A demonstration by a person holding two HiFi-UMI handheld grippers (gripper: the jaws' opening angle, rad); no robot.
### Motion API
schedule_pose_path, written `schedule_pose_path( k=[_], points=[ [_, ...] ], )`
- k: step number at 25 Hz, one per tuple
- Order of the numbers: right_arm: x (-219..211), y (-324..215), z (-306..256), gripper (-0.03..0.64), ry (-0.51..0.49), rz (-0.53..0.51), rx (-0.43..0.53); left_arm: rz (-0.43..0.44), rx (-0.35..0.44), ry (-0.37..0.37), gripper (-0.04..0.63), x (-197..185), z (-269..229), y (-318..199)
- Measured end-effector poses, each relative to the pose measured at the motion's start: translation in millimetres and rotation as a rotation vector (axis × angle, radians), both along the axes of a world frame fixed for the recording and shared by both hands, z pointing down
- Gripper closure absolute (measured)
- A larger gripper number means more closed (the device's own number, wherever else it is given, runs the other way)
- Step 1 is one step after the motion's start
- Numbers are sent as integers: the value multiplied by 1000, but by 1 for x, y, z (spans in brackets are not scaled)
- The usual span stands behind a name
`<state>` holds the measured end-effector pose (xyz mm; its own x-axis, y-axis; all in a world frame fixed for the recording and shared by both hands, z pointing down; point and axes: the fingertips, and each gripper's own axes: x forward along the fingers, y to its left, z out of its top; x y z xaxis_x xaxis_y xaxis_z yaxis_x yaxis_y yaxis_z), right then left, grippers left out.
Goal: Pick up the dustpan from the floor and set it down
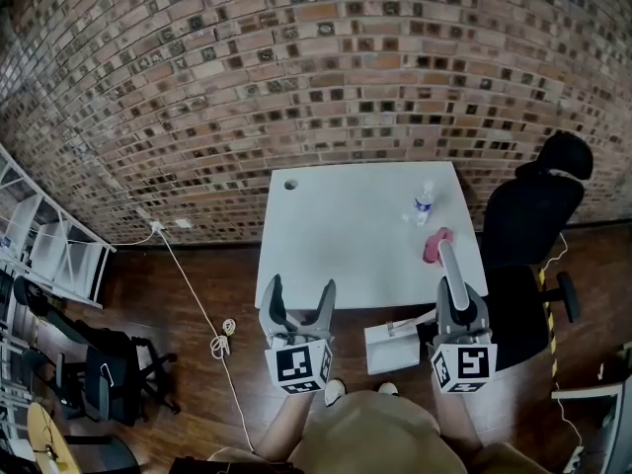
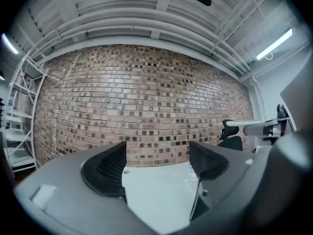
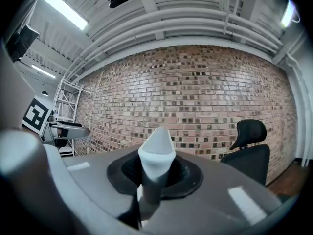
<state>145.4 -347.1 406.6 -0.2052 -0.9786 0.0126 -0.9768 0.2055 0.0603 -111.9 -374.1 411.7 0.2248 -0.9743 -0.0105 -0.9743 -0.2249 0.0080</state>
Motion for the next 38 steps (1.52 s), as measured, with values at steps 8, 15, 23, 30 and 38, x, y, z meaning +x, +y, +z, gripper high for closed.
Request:
schedule_pose_path(
  k=[8,15,23,30,38],
  points=[
    [-2,-5,10,572,-15,-24,-25,-49,27,3,248,-9,1,4],
    [-1,-12,40,572,-13,-23,-81,-47,0,-5,253,-8,12,2],
    [1,-18,108,572,16,-16,-197,-4,-20,-4,250,0,20,2],
    [-1,-18,191,571,53,-6,-339,21,-65,-23,239,3,35,1],
    [1,-26,268,571,67,-23,-482,25,-81,-31,239,5,41,-1]
  ],
)
